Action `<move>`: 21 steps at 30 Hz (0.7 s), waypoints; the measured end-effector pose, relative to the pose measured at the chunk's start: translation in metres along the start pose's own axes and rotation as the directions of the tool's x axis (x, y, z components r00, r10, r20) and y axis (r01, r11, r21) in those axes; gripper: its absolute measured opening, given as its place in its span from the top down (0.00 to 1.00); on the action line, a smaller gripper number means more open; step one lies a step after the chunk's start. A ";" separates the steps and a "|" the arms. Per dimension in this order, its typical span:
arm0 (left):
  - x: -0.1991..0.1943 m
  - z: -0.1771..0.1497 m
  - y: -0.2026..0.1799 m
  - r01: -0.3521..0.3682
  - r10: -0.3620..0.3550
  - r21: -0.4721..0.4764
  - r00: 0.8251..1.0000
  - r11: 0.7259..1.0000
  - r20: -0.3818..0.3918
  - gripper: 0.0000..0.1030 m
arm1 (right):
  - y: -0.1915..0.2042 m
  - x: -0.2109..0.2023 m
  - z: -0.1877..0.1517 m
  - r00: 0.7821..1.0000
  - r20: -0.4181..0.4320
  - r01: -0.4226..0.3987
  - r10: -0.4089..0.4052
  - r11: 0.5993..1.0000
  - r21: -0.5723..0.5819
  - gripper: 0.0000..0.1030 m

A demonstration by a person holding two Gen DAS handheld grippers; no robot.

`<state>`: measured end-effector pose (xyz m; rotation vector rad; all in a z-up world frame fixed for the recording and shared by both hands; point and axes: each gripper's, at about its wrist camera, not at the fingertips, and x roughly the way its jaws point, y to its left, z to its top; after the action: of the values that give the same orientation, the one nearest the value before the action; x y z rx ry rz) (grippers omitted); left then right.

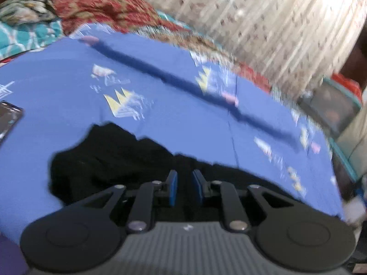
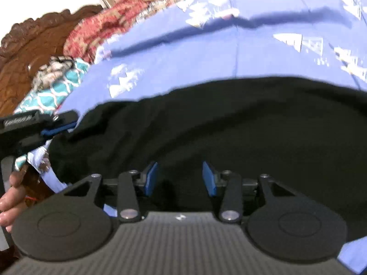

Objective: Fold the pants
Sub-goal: 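Stretch the pants flat, pulling the right gripper away from the left gripper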

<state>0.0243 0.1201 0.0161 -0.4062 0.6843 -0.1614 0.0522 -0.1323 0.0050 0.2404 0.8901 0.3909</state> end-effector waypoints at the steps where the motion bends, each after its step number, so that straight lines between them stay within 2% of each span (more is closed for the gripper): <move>1: 0.011 -0.004 0.000 -0.017 0.017 0.015 1.000 1.000 -0.024 0.85 | 0.000 0.006 -0.004 1.000 -0.024 0.014 -0.014 1.000 -0.002 0.56; 3: 0.032 -0.009 0.005 -0.096 0.098 0.039 0.993 0.995 -0.060 0.83 | -0.016 -0.002 -0.018 0.997 -0.058 0.052 -0.052 0.999 0.001 0.57; 4: 0.041 -0.011 0.012 -0.153 0.156 0.046 0.985 0.987 -0.078 0.83 | -0.021 0.000 -0.022 0.994 -0.076 0.077 -0.076 0.997 0.006 0.58; 5: 0.051 -0.012 0.025 -0.220 0.222 0.034 0.970 0.975 -0.103 0.87 | -0.027 0.000 -0.024 0.992 -0.086 0.092 -0.090 0.996 0.018 0.61; 6: 0.057 -0.012 0.041 -0.255 0.252 -0.007 0.959 0.967 -0.129 0.95 | -0.034 -0.004 -0.024 0.992 -0.084 0.096 -0.093 0.995 0.034 0.64; 7: 0.058 -0.012 0.056 -0.248 0.238 -0.064 0.962 0.967 -0.134 0.94 | -0.041 -0.010 -0.025 0.992 -0.082 0.099 -0.094 0.994 0.054 0.65; 8: 0.056 -0.011 0.069 -0.212 0.196 -0.127 0.972 0.969 -0.129 0.94 | -0.048 -0.016 -0.027 0.992 -0.080 0.104 -0.098 0.992 0.075 0.65; 9: 0.054 -0.009 0.073 -0.201 0.182 -0.155 0.975 0.967 -0.131 0.94 | -0.053 -0.021 -0.029 0.992 -0.077 0.106 -0.099 0.990 0.091 0.65; 12: 0.045 -0.005 0.065 -0.201 0.184 -0.147 0.976 0.968 -0.119 0.94 | -0.065 -0.038 -0.038 0.994 -0.068 0.089 -0.080 0.987 0.137 0.65; 15: 0.032 0.004 0.061 -0.131 0.119 -0.166 0.989 0.977 -0.085 0.86 | -0.065 -0.042 -0.046 0.996 -0.058 0.079 -0.071 0.985 0.152 0.65; 17: 0.023 0.016 0.058 -0.112 0.108 -0.151 0.993 0.982 -0.039 0.77 | -0.064 -0.039 -0.046 0.995 -0.055 0.085 -0.077 0.986 0.142 0.64; 18: 0.019 0.023 0.059 -0.110 0.109 -0.142 0.994 0.984 -0.018 0.74 | -0.066 -0.042 -0.046 0.995 -0.057 0.088 -0.081 0.987 0.136 0.64; 19: 0.018 0.033 0.059 -0.115 0.117 -0.129 0.993 0.985 0.006 0.67 | -0.064 -0.041 -0.046 0.995 -0.059 0.089 -0.082 0.987 0.131 0.63; 20: 0.015 0.042 0.060 -0.139 0.143 -0.111 0.989 0.984 0.032 0.56 | -0.065 -0.041 -0.045 0.995 -0.062 0.091 -0.083 0.988 0.127 0.63; 21: 0.014 0.052 0.061 -0.183 0.188 -0.088 0.981 0.979 0.054 0.50 | -0.066 -0.040 -0.044 0.994 -0.065 0.091 -0.084 0.988 0.125 0.63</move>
<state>0.0692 0.1876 0.0186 -0.4224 0.6655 0.0565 0.0103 -0.2069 -0.0171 0.3075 0.9818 0.2606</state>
